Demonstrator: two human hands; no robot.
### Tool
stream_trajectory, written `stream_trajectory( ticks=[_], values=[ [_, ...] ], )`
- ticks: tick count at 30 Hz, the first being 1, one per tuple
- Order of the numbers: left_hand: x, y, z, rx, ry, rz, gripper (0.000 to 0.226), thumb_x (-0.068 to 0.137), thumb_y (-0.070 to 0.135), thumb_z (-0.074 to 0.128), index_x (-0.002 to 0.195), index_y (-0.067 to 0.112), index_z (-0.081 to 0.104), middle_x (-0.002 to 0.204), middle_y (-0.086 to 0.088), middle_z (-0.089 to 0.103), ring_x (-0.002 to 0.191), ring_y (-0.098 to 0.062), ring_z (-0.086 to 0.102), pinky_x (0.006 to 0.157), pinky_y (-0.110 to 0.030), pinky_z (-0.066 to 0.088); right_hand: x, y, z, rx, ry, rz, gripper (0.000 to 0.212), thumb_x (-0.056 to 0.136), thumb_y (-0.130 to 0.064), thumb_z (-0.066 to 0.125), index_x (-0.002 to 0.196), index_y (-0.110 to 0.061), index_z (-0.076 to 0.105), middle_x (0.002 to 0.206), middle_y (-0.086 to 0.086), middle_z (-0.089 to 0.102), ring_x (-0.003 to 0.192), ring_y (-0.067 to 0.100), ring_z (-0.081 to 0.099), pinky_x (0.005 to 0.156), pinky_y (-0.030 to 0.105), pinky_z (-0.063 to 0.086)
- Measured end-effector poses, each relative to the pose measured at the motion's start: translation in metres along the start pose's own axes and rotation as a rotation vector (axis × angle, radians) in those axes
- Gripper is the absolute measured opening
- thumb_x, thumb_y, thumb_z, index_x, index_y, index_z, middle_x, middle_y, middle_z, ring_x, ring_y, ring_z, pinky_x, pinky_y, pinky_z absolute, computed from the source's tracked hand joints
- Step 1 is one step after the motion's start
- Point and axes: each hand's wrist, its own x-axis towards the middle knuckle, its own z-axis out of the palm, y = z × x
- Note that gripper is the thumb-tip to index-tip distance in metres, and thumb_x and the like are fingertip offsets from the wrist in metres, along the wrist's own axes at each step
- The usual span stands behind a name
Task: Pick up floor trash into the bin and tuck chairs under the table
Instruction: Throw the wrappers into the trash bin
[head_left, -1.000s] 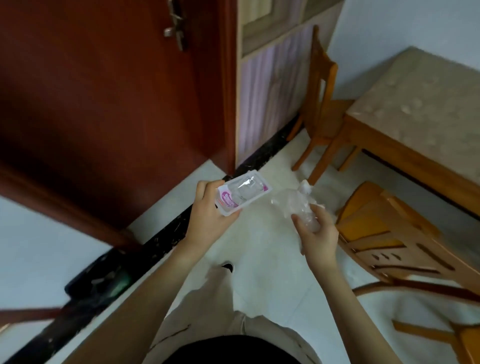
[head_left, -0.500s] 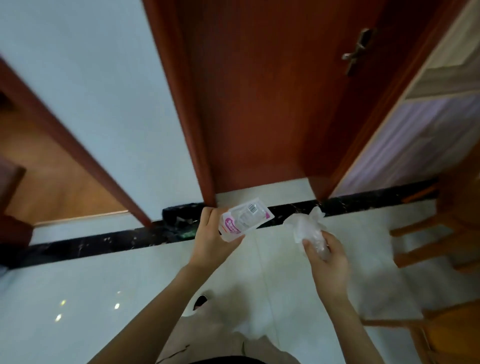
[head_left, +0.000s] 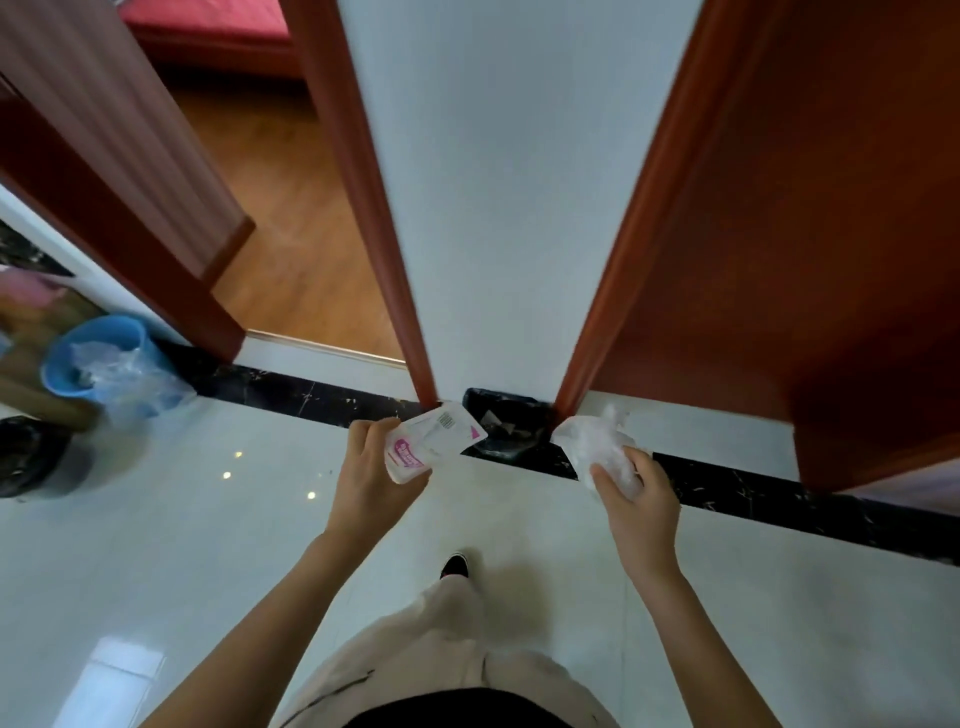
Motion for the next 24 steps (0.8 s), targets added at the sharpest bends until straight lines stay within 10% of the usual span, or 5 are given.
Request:
stream_trajectory(
  ticks=[13,24],
  values=[
    [0.119,-0.076,0.061,-0.025,-0.191,-0.132,0.067,0.064,0.014,0.087,0.118,-0.003,0.052,0.106,-0.011,0.048,0.088,-0.015,0.051,0.064,-0.014,0.046,0.120,-0.003,0.098,-0.021,-0.073,0.126,0.033,0.086,-0.020,0.073,0.116,-0.013,0.063,0.110,-0.007,0.061,0.095,-0.010,0.055,0.077,-0.001,0.038],
    [0.192,-0.148,0.227,-0.013,-0.186,-0.300,0.062,0.066,0.015,0.085,0.117,0.003,0.054,0.107,-0.010,0.048,0.082,-0.013,0.049,0.062,-0.011,0.042,0.244,0.121,0.189,-0.060,-0.089,0.245,0.027,0.085,-0.020,0.073,0.110,-0.015,0.064,0.101,-0.009,0.060,0.090,0.002,0.056,0.084,0.025,0.046]
  ],
)
